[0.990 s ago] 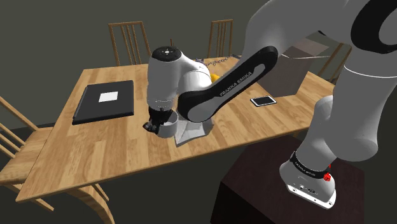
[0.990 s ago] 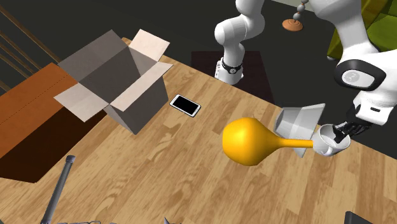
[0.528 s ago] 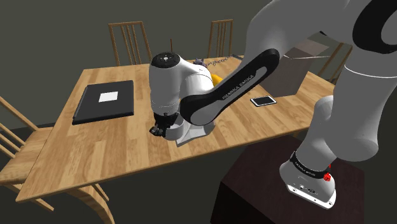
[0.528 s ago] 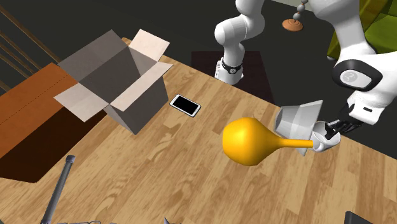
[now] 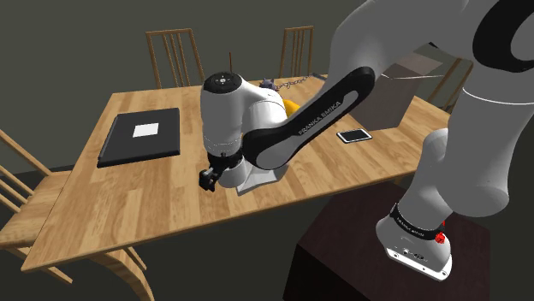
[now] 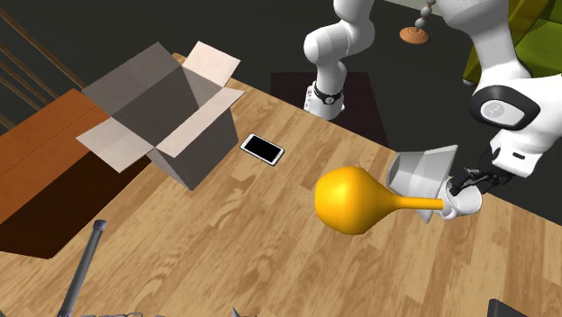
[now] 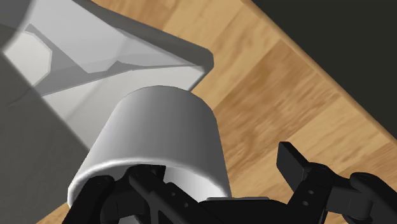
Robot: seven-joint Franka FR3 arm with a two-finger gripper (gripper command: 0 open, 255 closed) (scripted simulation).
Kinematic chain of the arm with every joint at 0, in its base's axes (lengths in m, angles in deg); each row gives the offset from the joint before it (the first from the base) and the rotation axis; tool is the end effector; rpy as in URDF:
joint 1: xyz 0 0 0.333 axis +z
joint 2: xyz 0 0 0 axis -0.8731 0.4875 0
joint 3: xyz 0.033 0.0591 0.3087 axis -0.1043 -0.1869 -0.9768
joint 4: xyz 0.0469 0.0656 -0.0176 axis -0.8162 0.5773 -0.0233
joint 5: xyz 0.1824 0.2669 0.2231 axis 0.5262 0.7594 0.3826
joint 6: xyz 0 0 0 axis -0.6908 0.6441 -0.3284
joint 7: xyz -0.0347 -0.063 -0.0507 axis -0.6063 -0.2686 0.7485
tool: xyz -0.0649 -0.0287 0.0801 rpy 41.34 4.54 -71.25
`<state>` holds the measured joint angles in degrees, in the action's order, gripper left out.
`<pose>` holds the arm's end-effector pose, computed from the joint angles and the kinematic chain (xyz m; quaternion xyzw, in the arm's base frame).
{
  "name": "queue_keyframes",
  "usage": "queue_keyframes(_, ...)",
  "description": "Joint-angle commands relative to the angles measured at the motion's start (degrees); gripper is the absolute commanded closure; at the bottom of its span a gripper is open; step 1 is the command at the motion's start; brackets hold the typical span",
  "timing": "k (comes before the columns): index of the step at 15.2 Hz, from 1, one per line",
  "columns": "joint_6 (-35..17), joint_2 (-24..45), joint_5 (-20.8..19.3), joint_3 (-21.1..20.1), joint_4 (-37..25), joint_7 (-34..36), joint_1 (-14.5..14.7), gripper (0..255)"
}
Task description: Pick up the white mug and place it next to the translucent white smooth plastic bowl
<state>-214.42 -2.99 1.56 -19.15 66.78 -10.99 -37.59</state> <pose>0.4672 0.3364 0.3460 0.9925 0.0516 0.1065 0.0322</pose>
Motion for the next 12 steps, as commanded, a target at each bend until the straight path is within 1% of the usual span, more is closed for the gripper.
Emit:
queue_keyframes(1, 1.6, -1.5, 0.9, -0.3, -0.2, -0.6, 0.0, 0)
queue_keyframes(4, 6.0, -5.1, 3.0, -1.0, -1.2, -2.0, 0.2, 0)
queue_keyframes(12, 6.0, -5.1, 3.0, -1.0, -1.2, -2.0, 0.2, 0)
